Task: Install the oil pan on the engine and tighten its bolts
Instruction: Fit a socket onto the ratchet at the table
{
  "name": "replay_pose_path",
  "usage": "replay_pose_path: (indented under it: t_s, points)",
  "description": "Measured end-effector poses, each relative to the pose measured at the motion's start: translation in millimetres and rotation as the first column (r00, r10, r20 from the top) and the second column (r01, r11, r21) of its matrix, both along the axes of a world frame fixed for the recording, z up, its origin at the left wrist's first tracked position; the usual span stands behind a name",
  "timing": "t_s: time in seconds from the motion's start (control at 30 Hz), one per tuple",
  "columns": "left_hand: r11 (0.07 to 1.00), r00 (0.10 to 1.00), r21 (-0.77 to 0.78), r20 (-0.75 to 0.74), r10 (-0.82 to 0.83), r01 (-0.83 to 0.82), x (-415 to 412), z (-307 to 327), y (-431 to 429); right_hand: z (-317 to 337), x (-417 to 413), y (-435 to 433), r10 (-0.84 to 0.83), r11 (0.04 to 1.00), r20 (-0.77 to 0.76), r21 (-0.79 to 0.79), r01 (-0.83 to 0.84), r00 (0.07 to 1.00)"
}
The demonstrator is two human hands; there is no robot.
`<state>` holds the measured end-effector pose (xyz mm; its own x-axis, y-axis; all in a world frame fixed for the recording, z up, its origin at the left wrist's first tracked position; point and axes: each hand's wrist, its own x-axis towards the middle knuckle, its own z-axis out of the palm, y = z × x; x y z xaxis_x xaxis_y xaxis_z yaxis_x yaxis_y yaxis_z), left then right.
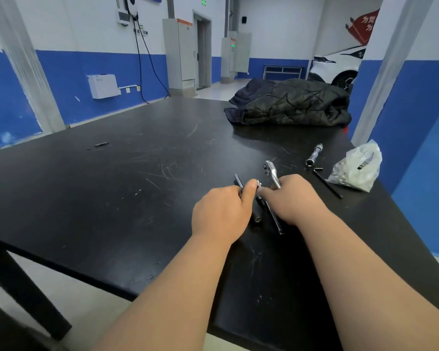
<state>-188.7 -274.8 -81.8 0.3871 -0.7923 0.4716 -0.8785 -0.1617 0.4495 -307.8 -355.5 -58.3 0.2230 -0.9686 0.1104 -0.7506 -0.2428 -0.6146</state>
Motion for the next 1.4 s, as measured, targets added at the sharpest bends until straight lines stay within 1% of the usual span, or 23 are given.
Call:
replay_pose_path:
  t_s: [0.07, 0.13, 0.23, 0.3, 0.37, 0.47, 0.53, 0.57, 0.6, 0.63, 0.7, 0.73, 0.8, 0.9, 0.93, 0.97, 1.0, 1.07, 1.13, 1.2, 1.27, 1.33, 1.4]
  points:
    - [1.0, 1.0, -0.001, -0.008, 0.007, -0.007, 0, 0, -2, -2, 11, 2, -0.03, 0.999, -0.086, -0.017, 0.029, 0.996]
    - [0.998, 0.998, -0.052, -0.058, -0.022, 0.019, 0, 1, -3, -1, 16, 2, -0.052, 0.999, -0.147, -0.011, 0.051, 0.988]
    - [0.98, 0.97, -0.198, -0.231, -0.08, 0.034, 3, 4, 0, 5, 20, 2, -0.048, 0.998, -0.204, 0.017, 0.052, 0.978]
    - [0.966, 0.92, -0.258, -0.383, -0.081, -0.022, 9, 5, 3, 11, 26, 2, -0.014, 1.0, -0.31, 0.012, 0.019, 0.951]
    - [0.953, 0.859, -0.297, -0.501, -0.104, -0.058, 16, 5, 2, 13, 33, 0, 0.002, 1.0, -0.374, 0.008, 0.001, 0.927]
    - [0.947, 0.809, -0.312, -0.574, -0.126, -0.074, 23, 3, -2, 11, 31, -7, 0.001, 1.0, -0.375, 0.025, 0.009, 0.927]
    - [0.955, 0.785, -0.285, -0.609, -0.117, -0.079, 24, 2, -7, 12, 25, -10, -0.001, 0.999, -0.352, 0.041, 0.016, 0.936]
    - [0.963, 0.783, -0.261, -0.611, -0.114, -0.064, 24, 2, -8, 13, 23, -11, -0.004, 0.998, -0.296, 0.058, 0.022, 0.955]
    - [0.971, 0.791, -0.238, -0.601, -0.118, -0.036, 24, 2, -9, 13, 22, -11, 0.007, 0.996, -0.185, 0.09, 0.01, 0.983]
    - [0.976, 0.802, -0.219, -0.582, -0.134, 0.003, 23, 2, -9, 13, 23, -9, 0.033, 0.99, -0.028, 0.14, -0.029, 0.999]
    - [0.98, 0.81, -0.186, -0.562, -0.165, 0.071, 23, 1, -9, 16, 25, -2, 0.098, 0.954, 0.291, 0.246, -0.173, 0.952]
    - [0.98, 0.804, -0.174, -0.568, -0.177, 0.093, 23, 2, -8, 18, 27, 3, 0.144, 0.93, 0.395, 0.26, -0.26, 0.907]
    - [0.975, 0.752, -0.185, -0.624, -0.211, 0.12, 26, 2, -7, 20, 32, 12, 0.264, 0.882, 0.481, 0.229, -0.411, 0.836]
    - [0.968, 0.574, -0.219, -0.78, -0.247, 0.119, 31, 6, -2, 19, 36, 22, 0.381, 0.802, 0.513, 0.23, -0.551, 0.769]
    - [0.966, 0.547, -0.237, -0.797, -0.257, 0.108, 32, 7, 0, 20, 36, 24, 0.383, 0.782, 0.543, 0.24, -0.575, 0.748]
    - [0.964, 0.573, -0.251, -0.78, -0.252, 0.083, 32, 8, 1, 22, 35, 25, 0.365, 0.767, 0.59, 0.246, -0.592, 0.72]
    - [0.961, 0.639, -0.273, -0.732, -0.236, 0.042, 31, 9, 3, 25, 33, 26, 0.334, 0.754, 0.655, 0.246, -0.609, 0.677]
    - [0.931, 0.787, -0.361, -0.59, -0.182, -0.055, 31, 11, 7, 33, 26, 25, 0.257, 0.704, 0.789, 0.242, -0.667, 0.558]
    - [0.887, 0.891, -0.443, -0.445, -0.094, -0.128, 34, 14, 11, 43, 18, 27, 0.213, 0.629, 0.865, 0.234, -0.741, 0.454]
    - [0.86, 0.944, -0.49, -0.329, -0.032, -0.142, 35, 17, 13, 51, 12, 32, 0.213, 0.549, 0.892, 0.228, -0.804, 0.398]
    - [0.878, 0.98, -0.473, -0.198, -0.017, -0.08, 30, 16, 12, 54, 12, 39, 0.234, 0.502, 0.895, 0.224, -0.835, 0.381]
    - [0.931, 0.995, -0.365, -0.095, -0.024, -0.012, 26, 14, 12, 53, 16, 42, 0.231, 0.478, 0.895, 0.236, -0.846, 0.38]
    - [0.969, 0.998, -0.248, -0.069, -0.008, -0.01, 27, 12, 10, 51, 19, 41, 0.172, 0.464, 0.904, 0.276, -0.841, 0.392]
